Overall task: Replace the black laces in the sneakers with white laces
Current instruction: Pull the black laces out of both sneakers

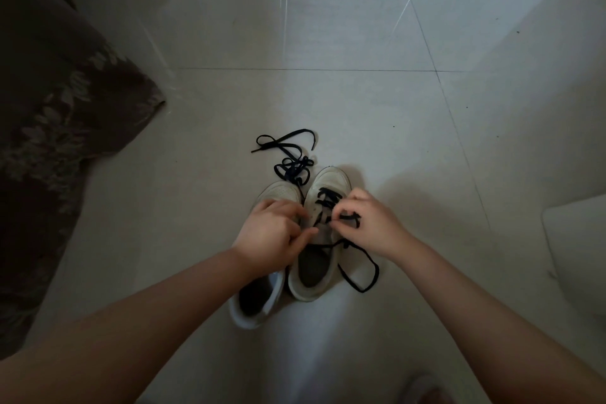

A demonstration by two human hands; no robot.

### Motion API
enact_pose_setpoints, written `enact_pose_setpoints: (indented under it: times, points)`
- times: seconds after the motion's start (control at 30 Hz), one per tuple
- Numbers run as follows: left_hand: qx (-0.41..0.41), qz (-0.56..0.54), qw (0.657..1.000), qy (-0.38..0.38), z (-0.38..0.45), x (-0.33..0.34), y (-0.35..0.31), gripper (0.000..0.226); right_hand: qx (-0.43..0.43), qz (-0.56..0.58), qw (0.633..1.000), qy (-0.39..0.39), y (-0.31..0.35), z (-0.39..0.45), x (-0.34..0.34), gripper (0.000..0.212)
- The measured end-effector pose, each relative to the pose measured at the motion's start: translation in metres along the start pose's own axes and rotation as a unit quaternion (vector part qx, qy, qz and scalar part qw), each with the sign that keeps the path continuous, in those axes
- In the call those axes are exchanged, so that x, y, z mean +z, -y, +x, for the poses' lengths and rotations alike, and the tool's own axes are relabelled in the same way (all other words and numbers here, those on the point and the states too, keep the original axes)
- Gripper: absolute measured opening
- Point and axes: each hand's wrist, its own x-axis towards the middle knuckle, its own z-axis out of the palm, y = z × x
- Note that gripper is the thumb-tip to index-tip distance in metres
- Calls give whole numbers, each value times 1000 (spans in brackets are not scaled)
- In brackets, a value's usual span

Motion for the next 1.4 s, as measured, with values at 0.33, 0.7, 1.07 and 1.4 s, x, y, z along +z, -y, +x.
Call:
enact_pose_setpoints:
  times: [0.33, 0.7, 1.07, 1.4]
  points:
    - [-156, -4, 978, 137, 27, 3, -28, 60, 68, -214, 973, 62, 37, 9, 9, 49]
    - [-52, 224, 966, 118, 28, 24, -34, 64, 97, -230, 968, 10, 33, 1, 11, 24]
    - [17, 61, 996, -68, 23, 24, -20, 28, 125, -194, 970, -79, 9, -5, 6, 33]
    - [-86, 18, 996, 4, 19, 16, -26, 48, 60, -62, 995, -52, -8, 10, 18, 15]
